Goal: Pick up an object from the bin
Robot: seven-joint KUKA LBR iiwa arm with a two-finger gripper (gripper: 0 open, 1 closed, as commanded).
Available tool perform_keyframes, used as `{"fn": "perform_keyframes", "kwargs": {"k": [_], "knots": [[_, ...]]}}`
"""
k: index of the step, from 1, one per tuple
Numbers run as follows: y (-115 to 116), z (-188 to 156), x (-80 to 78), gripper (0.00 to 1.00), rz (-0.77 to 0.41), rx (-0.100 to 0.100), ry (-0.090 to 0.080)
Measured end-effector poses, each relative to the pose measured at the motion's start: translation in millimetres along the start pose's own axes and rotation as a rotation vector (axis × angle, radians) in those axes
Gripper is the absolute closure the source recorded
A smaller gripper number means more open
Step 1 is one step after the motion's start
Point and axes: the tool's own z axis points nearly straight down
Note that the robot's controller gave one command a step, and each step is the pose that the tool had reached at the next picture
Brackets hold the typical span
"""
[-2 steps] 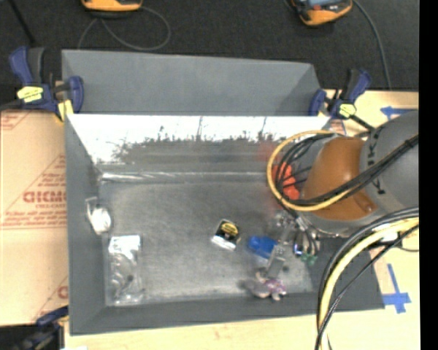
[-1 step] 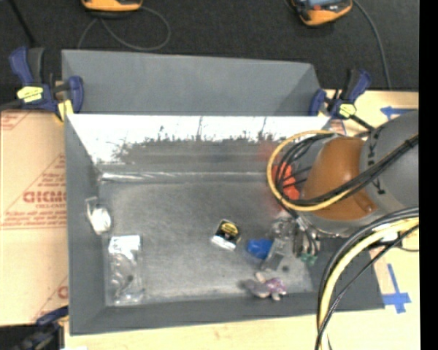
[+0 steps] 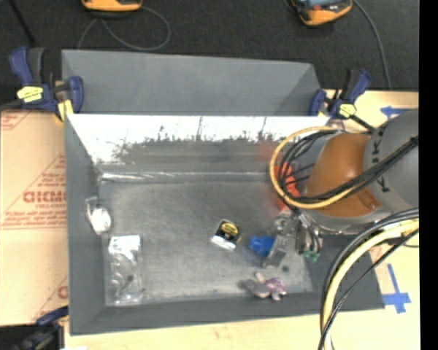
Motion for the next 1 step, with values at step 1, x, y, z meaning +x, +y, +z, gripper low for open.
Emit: {"fn": "perform_keyframes", "kwargs": {"k": [1], "knots": [[-0.2, -35.7, -2.2, 1.00, -0.001, -0.002, -0.001]]}}
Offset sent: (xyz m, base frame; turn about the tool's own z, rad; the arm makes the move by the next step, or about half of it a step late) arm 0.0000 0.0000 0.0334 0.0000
